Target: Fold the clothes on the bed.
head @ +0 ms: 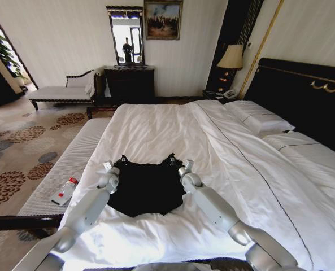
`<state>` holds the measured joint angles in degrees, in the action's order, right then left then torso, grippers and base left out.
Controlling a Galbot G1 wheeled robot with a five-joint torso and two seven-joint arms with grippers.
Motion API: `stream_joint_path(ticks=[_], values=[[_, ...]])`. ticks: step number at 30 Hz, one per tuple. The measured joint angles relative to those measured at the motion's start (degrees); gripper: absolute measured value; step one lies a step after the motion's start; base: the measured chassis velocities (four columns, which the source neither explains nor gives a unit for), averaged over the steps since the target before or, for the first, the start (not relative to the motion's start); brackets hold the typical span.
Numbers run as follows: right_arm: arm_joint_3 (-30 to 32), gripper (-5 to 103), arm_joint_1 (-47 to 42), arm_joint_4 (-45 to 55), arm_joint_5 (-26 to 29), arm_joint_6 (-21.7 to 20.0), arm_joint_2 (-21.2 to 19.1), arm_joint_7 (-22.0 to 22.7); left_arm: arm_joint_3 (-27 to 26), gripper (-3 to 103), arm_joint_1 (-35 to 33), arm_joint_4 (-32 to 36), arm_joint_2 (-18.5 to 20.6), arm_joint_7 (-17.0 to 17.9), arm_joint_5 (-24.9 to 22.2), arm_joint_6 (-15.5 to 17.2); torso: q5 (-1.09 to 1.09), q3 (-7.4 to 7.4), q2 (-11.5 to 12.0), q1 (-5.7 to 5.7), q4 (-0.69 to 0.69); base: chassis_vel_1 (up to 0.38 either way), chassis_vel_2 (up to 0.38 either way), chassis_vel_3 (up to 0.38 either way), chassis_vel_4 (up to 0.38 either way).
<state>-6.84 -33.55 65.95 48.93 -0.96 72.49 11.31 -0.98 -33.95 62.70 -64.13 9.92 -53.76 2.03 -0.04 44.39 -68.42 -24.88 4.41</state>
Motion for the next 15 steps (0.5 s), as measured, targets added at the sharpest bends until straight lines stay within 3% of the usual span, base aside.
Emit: stream_joint_path(ticks=[7,15], values=[[2.6,2,2.3,-8.9,-4.1,3.5,3.1,-1.3,1.5,2,6.7,-9.8,-4.1,-1.3,2.0,-1.9,0.0,0.0,0.0,0.0,0.0,0.0,0.0,0.0,0.0],[4.4,2,1.6,-8.8,-6.0,4.7,1.9,-1.0,-0.5,2,4.8,-7.9,-3.7,-1.3,1.6,-3.3,0.0,-0.02,0.0,0.02,0.0,0.0,0.0,0.0,0.0]])
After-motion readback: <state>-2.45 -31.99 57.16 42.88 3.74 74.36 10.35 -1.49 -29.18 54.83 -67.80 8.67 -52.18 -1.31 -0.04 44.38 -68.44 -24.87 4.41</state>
